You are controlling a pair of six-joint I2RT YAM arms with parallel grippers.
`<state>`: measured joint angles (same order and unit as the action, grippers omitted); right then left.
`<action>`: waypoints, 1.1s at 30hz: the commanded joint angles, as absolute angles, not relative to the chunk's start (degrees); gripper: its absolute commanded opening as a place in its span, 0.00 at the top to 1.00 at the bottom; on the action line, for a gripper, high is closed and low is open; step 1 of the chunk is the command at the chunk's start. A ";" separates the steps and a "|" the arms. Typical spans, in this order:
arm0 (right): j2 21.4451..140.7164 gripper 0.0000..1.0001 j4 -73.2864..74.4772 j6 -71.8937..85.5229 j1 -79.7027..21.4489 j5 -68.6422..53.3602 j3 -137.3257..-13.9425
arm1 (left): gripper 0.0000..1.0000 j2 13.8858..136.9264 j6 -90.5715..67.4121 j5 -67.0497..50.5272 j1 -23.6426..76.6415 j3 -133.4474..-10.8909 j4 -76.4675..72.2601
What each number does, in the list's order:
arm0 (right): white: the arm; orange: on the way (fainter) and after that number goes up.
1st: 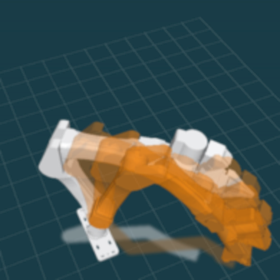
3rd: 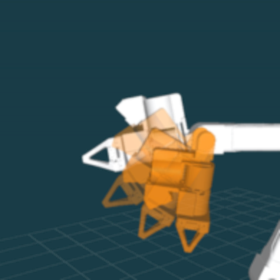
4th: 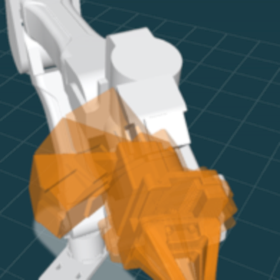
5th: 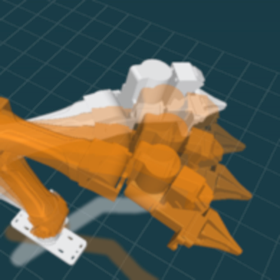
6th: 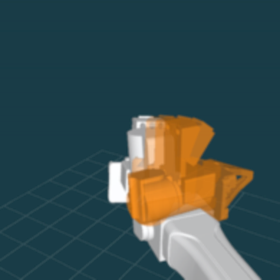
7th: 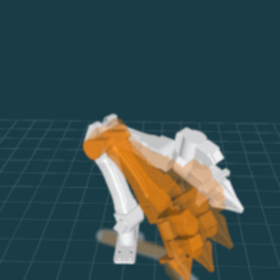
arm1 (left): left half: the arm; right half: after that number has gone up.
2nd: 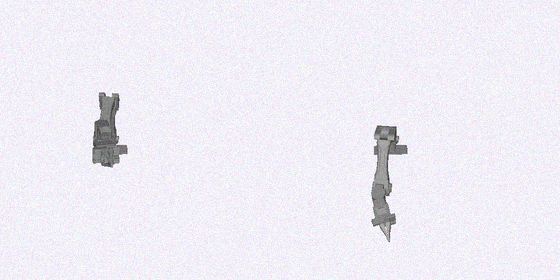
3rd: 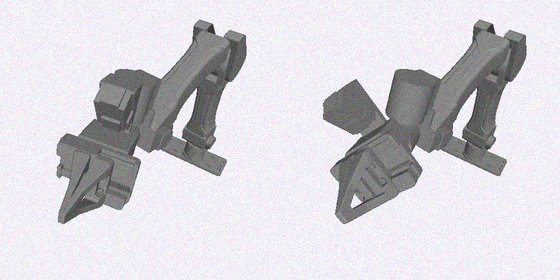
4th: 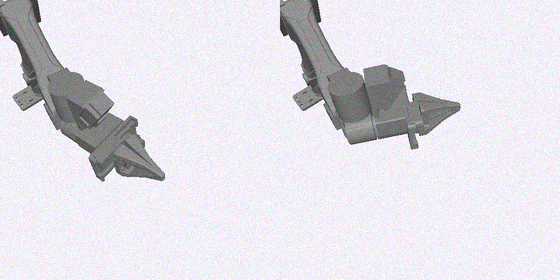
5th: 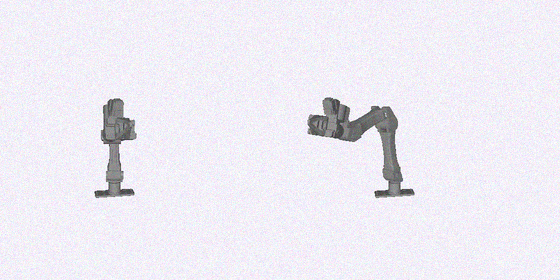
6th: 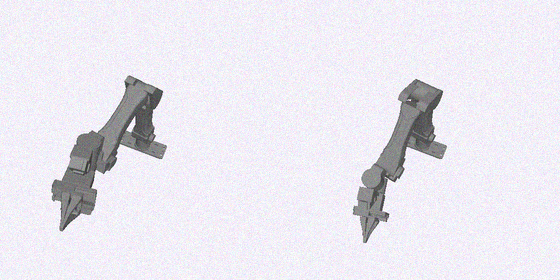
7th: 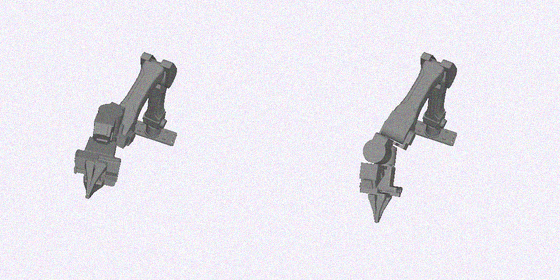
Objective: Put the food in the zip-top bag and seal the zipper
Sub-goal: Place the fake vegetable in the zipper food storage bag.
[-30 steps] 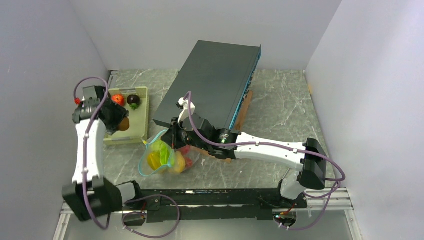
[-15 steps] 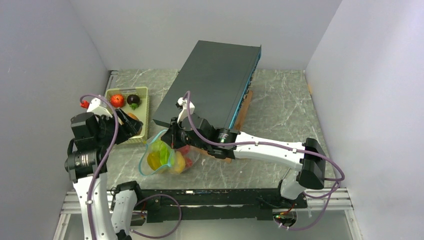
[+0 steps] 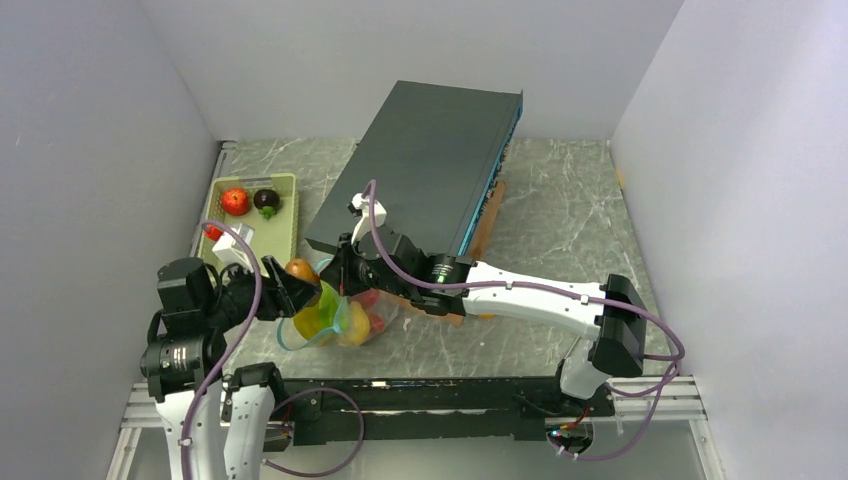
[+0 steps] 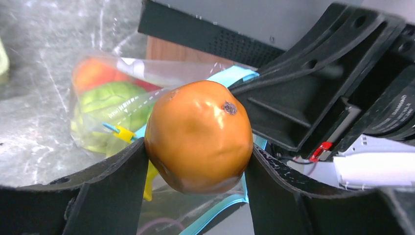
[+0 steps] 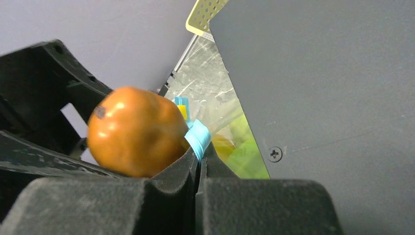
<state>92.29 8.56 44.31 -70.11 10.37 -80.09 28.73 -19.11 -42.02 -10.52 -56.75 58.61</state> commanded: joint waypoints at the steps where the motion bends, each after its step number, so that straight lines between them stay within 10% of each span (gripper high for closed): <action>1: 94.80 1.00 11.04 45.44 -66.14 14.99 -80.77 | 0.69 27.28 -16.98 -46.34 -9.27 -55.05 58.25; 8: 95.26 1.00 11.21 45.58 -66.21 14.63 -81.20 | 0.55 27.11 -16.39 -46.48 -8.20 -52.82 59.37; 20: 95.05 1.00 11.06 45.68 -66.19 14.52 -80.60 | 0.01 26.80 -15.85 -43.23 -6.72 -54.46 61.51; 26: 94.81 1.00 11.18 45.59 -66.16 14.77 -80.39 | 0.02 26.84 -15.75 -32.78 -6.14 -58.99 65.54; 33: 94.77 1.00 11.43 45.61 -66.18 14.86 -80.42 | 0.24 24.35 -19.36 -16.05 -6.15 -63.74 71.83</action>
<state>92.68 8.99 44.64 -70.04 10.37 -80.66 26.44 -17.74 -27.40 -6.28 -61.23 67.57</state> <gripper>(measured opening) 0.007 0.813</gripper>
